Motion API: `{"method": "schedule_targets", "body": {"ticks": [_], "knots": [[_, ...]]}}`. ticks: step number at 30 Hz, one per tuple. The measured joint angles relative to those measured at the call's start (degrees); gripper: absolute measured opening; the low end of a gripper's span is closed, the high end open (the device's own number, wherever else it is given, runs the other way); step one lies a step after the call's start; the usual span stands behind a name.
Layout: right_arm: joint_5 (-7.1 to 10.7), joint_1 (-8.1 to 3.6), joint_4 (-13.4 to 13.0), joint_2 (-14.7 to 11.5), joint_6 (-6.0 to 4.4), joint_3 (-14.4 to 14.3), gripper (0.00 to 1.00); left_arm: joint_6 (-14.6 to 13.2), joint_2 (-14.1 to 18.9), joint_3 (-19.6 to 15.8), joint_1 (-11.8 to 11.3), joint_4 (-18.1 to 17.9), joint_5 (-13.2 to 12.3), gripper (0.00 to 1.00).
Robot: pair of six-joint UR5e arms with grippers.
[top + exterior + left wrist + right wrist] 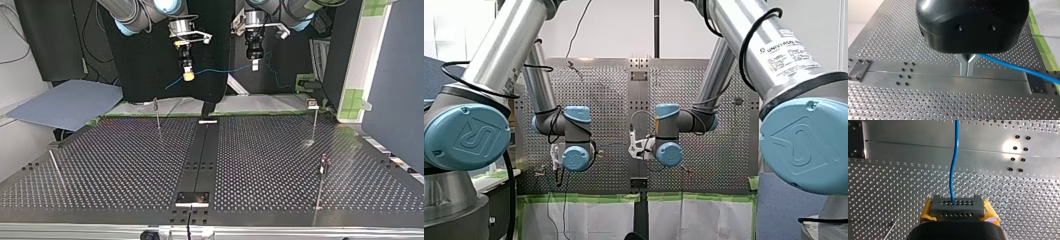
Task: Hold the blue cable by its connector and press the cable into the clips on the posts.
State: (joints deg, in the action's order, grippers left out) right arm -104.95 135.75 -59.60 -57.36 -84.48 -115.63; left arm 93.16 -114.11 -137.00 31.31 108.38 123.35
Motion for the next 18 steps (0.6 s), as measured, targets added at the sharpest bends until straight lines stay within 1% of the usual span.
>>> {"method": "schedule_targets", "body": {"ticks": [4,8,9,12,18], "knots": [[0.00,0.10,0.10,0.11,-0.02,0.11,0.00,0.00,-0.05,-0.06,0.05,0.00,0.05,0.00],[0.00,1.16,1.14,1.15,-0.07,1.07,0.00,0.00,-0.07,-0.07,0.07,0.00,0.08,0.00],[0.00,1.62,1.48,1.65,-0.07,1.32,0.00,0.00,-0.07,-0.07,0.08,0.00,0.08,0.00],[0.00,2.32,1.93,3.12,-0.08,1.64,0.00,0.00,-0.08,-0.08,0.08,0.00,0.09,0.00],[0.00,2.62,2.10,6.23,-0.09,1.74,0.00,0.00,-0.09,-0.08,0.08,0.00,0.09,0.00]]}}
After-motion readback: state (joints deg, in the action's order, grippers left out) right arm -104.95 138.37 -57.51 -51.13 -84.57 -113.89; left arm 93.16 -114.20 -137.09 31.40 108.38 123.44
